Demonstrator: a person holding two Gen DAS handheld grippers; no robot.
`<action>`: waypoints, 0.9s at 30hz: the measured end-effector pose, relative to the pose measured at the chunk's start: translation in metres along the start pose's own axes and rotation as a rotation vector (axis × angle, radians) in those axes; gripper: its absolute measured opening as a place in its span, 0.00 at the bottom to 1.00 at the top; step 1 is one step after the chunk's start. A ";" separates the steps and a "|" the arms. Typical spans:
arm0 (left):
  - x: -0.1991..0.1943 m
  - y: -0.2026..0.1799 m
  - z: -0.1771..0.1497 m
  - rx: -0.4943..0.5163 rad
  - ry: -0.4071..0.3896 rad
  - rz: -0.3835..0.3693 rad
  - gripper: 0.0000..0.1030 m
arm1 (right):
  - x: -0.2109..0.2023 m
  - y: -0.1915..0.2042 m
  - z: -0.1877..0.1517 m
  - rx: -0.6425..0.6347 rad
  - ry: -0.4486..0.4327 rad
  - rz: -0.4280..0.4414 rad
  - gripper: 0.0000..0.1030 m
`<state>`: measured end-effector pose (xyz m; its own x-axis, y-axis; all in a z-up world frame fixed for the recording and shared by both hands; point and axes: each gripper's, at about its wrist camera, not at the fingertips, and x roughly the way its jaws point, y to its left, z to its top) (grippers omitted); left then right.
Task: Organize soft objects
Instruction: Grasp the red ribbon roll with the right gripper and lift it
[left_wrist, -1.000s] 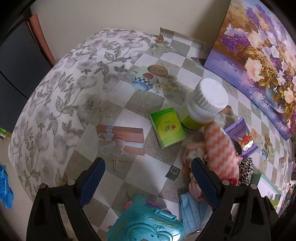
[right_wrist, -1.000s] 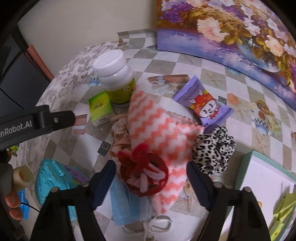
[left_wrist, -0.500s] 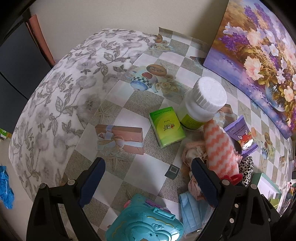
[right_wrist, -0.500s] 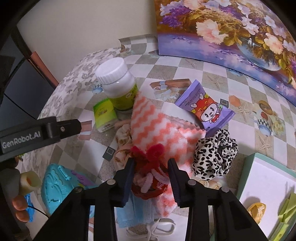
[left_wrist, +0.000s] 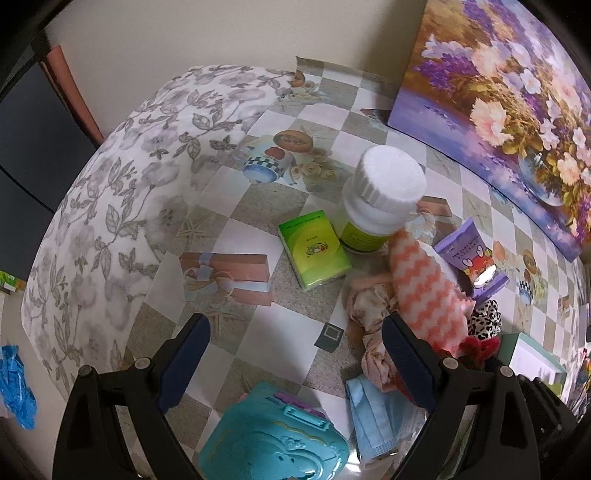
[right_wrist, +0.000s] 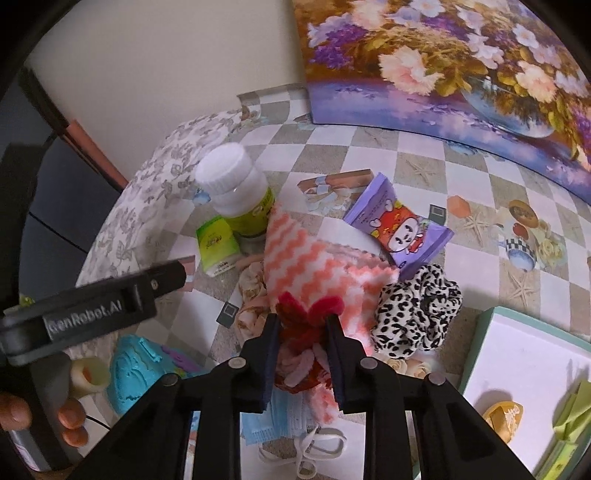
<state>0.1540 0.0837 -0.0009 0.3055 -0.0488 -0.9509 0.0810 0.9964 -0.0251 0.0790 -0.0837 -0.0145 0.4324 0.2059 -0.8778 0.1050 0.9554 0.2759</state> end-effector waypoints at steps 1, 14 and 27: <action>-0.001 -0.002 0.000 0.008 -0.001 0.000 0.92 | -0.005 -0.004 0.002 0.011 -0.012 0.000 0.25; 0.000 -0.058 -0.010 0.159 0.027 0.011 0.92 | -0.068 -0.078 0.016 0.164 -0.095 -0.087 0.25; 0.021 -0.119 -0.038 0.318 0.094 0.013 0.85 | -0.086 -0.112 0.009 0.254 -0.105 -0.049 0.25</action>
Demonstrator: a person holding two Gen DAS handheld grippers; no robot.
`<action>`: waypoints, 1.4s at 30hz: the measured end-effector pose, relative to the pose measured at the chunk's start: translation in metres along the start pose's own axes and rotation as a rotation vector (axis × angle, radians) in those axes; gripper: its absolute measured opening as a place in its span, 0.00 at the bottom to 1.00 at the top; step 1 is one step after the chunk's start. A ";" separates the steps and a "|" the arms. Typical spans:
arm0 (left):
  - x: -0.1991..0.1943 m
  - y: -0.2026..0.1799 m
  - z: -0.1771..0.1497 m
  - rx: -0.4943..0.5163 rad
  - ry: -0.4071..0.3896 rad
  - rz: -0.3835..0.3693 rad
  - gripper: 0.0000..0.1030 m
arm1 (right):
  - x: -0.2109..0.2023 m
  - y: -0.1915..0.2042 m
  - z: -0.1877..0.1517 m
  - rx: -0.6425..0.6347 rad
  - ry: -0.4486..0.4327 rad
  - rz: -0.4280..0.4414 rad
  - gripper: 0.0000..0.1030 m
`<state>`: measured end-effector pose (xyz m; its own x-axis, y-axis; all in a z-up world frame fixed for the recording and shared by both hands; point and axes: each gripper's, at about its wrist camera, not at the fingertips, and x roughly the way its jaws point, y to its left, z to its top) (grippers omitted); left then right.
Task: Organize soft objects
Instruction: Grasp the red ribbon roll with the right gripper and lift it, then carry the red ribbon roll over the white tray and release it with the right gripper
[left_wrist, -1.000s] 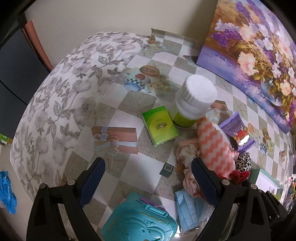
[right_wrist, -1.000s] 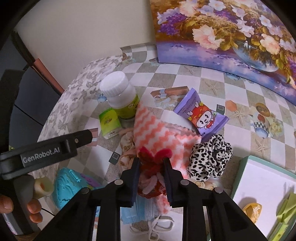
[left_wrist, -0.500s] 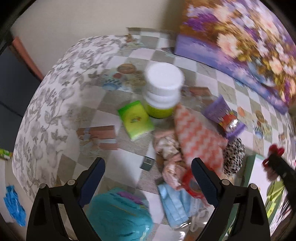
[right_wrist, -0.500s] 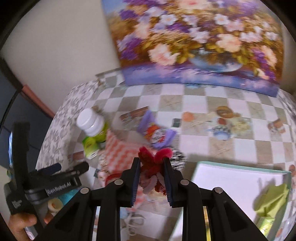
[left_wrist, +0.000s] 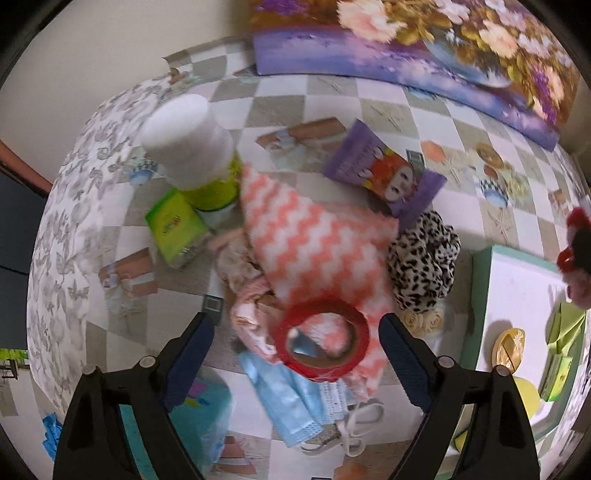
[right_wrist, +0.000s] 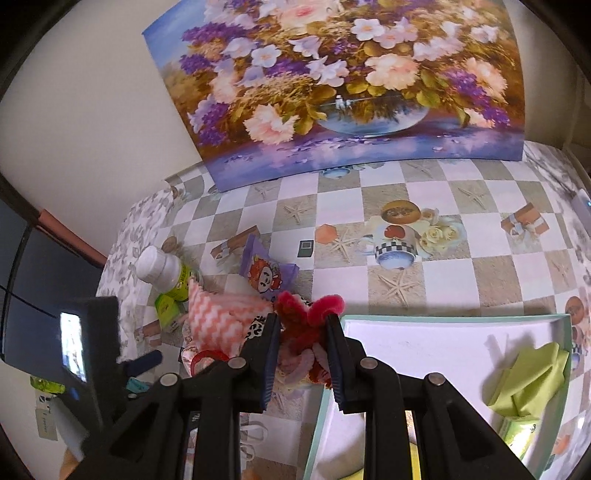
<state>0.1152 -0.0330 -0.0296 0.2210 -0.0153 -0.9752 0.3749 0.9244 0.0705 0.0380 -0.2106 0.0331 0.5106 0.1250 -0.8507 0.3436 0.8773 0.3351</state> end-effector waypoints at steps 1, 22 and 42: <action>0.002 -0.003 -0.001 0.004 0.004 0.001 0.84 | -0.001 -0.001 0.000 0.003 -0.002 0.003 0.25; -0.016 -0.015 -0.006 -0.015 -0.033 0.030 0.57 | -0.031 -0.028 0.001 0.064 -0.050 0.035 0.25; -0.073 -0.112 0.001 0.131 -0.199 -0.045 0.57 | -0.025 -0.140 -0.018 0.241 0.029 -0.170 0.25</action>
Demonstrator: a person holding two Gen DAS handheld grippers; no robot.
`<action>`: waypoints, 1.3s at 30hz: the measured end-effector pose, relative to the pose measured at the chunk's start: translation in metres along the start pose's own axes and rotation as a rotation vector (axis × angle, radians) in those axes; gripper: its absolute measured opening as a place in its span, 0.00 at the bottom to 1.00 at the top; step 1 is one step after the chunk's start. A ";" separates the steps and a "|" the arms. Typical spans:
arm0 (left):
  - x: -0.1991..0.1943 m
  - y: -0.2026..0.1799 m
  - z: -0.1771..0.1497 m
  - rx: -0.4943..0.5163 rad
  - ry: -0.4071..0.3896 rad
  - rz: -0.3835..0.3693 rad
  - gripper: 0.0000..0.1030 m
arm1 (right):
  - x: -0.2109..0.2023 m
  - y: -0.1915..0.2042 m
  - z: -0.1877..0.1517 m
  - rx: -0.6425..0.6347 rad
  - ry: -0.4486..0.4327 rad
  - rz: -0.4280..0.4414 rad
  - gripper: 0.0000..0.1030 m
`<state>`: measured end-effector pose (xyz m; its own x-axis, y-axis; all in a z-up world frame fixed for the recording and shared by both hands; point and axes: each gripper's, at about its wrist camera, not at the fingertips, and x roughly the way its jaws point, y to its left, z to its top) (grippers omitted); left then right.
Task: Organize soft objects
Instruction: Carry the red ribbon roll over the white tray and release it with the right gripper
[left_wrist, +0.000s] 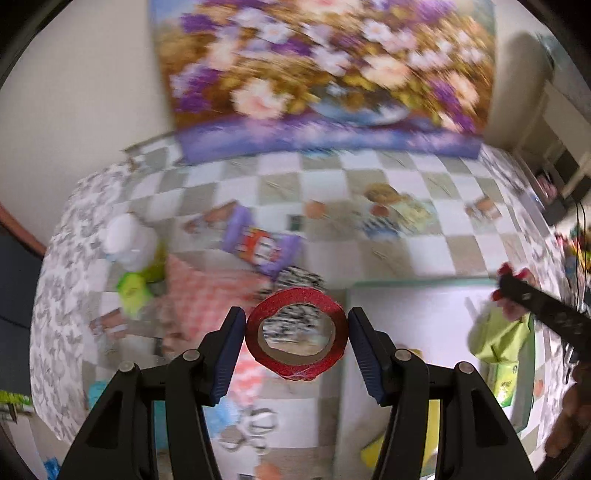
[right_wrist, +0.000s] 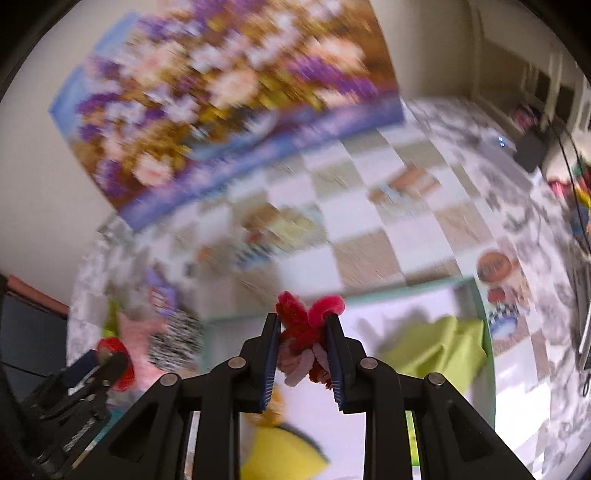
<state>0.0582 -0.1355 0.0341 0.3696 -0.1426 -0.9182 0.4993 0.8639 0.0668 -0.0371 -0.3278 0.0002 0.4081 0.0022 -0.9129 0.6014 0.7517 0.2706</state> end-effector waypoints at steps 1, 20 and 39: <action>0.004 -0.006 0.000 0.010 0.007 -0.010 0.57 | 0.010 -0.007 -0.002 0.007 0.032 -0.014 0.25; 0.052 -0.110 -0.015 0.161 0.099 -0.113 0.57 | 0.021 -0.046 -0.006 0.030 0.087 -0.076 0.26; 0.007 -0.057 0.008 0.037 0.019 -0.061 0.90 | -0.058 -0.027 0.012 0.000 -0.102 -0.090 0.59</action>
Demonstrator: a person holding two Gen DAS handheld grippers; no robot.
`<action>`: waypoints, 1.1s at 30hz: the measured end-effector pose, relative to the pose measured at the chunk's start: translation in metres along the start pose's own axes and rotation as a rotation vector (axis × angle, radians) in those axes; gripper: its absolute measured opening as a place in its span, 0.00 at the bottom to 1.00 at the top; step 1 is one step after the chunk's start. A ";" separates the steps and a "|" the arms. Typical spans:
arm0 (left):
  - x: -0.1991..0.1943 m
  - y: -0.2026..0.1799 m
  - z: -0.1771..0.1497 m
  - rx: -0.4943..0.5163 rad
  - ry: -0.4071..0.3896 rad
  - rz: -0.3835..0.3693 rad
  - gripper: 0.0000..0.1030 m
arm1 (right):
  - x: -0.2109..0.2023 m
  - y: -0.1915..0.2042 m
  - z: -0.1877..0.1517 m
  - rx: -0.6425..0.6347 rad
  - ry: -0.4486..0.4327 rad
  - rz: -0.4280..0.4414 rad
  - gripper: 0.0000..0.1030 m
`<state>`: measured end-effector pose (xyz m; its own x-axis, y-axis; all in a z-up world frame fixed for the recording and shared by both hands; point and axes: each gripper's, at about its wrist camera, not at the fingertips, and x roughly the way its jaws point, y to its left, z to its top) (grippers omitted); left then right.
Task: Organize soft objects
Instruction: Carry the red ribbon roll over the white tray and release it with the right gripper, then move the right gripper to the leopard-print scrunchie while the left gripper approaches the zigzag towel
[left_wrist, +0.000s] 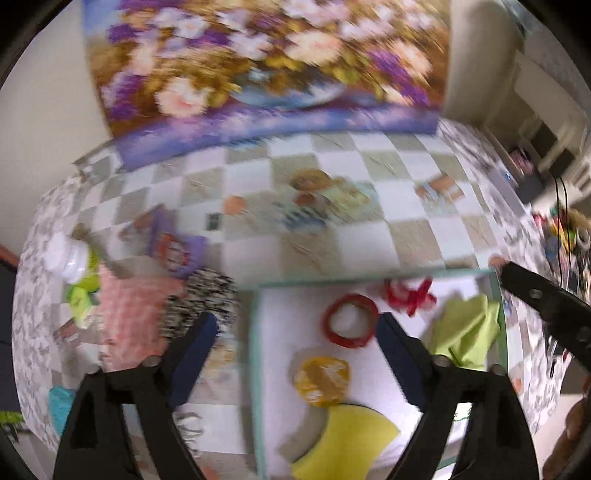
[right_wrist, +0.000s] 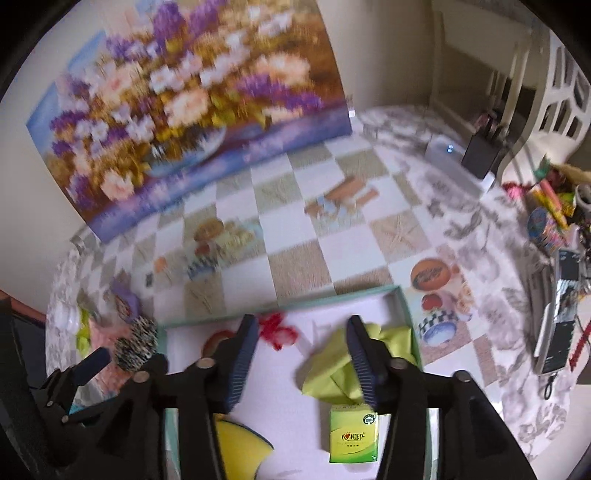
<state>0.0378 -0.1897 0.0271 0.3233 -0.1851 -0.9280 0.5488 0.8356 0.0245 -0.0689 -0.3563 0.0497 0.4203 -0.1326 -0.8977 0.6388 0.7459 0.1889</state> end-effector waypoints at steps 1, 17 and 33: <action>-0.005 0.008 0.001 -0.017 -0.013 0.009 0.90 | -0.005 0.002 0.002 -0.004 -0.016 -0.002 0.59; -0.042 0.146 -0.011 -0.265 -0.086 0.214 0.90 | 0.006 0.028 -0.007 -0.031 -0.035 -0.033 0.92; -0.038 0.283 -0.060 -0.557 -0.052 0.287 0.96 | 0.037 0.128 -0.032 -0.158 -0.003 0.074 1.00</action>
<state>0.1352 0.0851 0.0469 0.4428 0.0739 -0.8936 -0.0454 0.9972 0.0599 0.0073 -0.2447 0.0281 0.4645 -0.0748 -0.8824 0.4967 0.8469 0.1897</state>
